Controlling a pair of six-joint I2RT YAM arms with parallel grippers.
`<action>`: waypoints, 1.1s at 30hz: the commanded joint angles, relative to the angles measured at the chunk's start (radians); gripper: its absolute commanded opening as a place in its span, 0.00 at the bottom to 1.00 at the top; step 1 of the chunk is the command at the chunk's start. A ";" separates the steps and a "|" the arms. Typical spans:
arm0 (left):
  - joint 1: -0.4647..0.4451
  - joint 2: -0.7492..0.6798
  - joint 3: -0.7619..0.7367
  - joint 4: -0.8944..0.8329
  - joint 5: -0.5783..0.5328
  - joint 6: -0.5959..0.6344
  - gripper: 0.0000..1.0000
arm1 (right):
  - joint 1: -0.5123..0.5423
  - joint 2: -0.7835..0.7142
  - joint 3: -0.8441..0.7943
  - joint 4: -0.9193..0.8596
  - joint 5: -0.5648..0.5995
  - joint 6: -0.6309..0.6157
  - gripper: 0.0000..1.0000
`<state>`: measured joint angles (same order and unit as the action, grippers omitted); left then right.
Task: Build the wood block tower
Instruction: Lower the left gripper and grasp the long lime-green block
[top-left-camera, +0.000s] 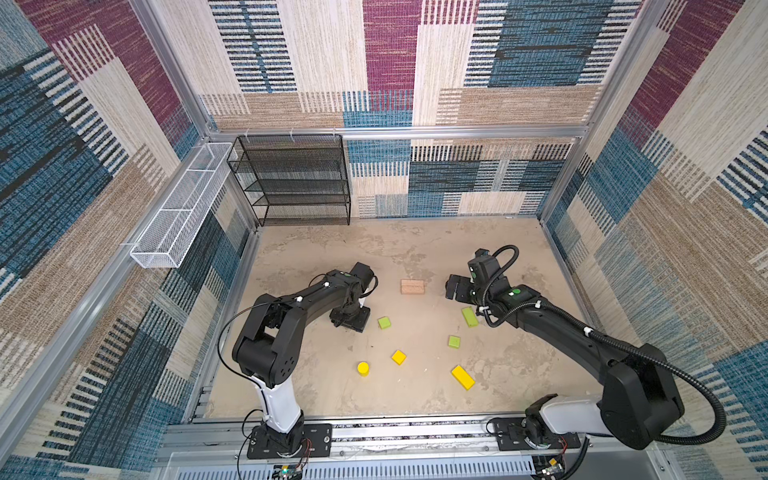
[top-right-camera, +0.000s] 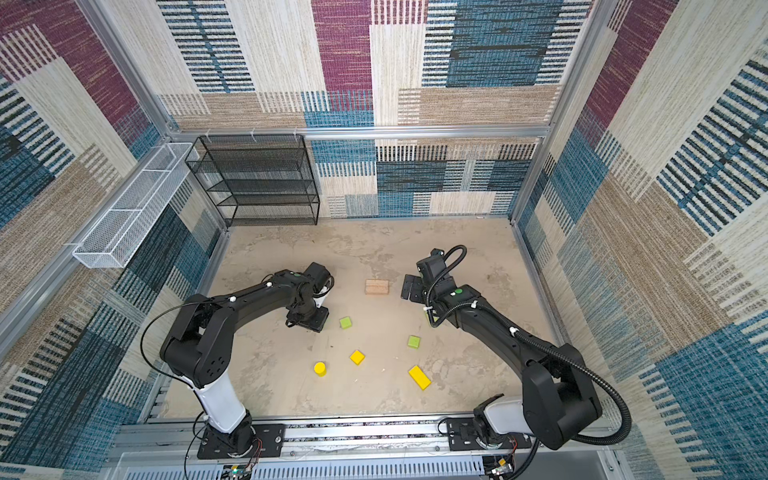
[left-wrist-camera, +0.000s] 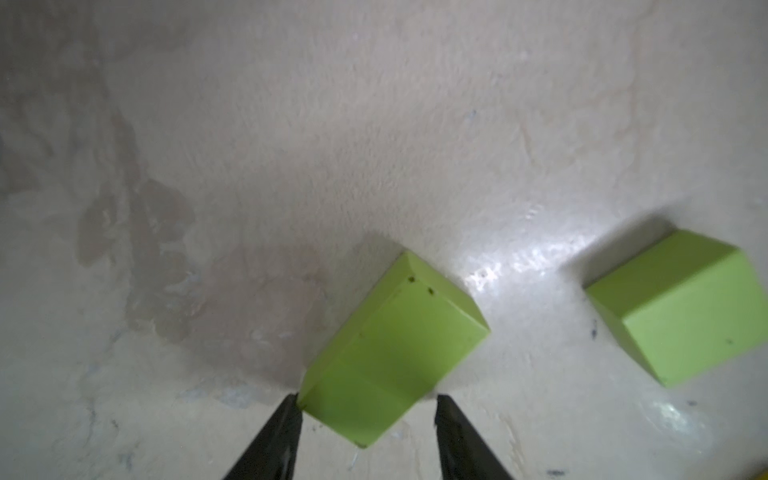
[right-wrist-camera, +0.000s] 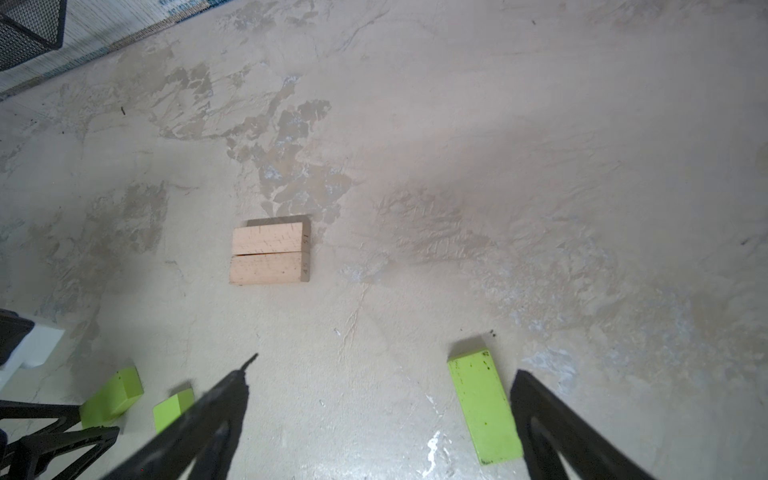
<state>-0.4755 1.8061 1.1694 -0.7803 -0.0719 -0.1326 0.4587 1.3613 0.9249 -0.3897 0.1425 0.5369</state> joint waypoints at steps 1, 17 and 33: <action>0.000 0.001 0.001 -0.012 0.020 -0.059 0.47 | 0.001 0.008 0.015 0.029 -0.007 -0.004 0.99; -0.010 -0.005 -0.010 -0.012 0.127 -0.161 0.42 | 0.001 0.016 0.015 0.031 -0.018 -0.003 0.99; -0.012 -0.012 0.038 -0.028 0.025 -0.190 0.53 | 0.001 0.000 -0.006 0.032 -0.007 0.004 0.99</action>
<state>-0.4881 1.7908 1.1954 -0.7933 -0.0219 -0.3084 0.4587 1.3697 0.9211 -0.3862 0.1303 0.5373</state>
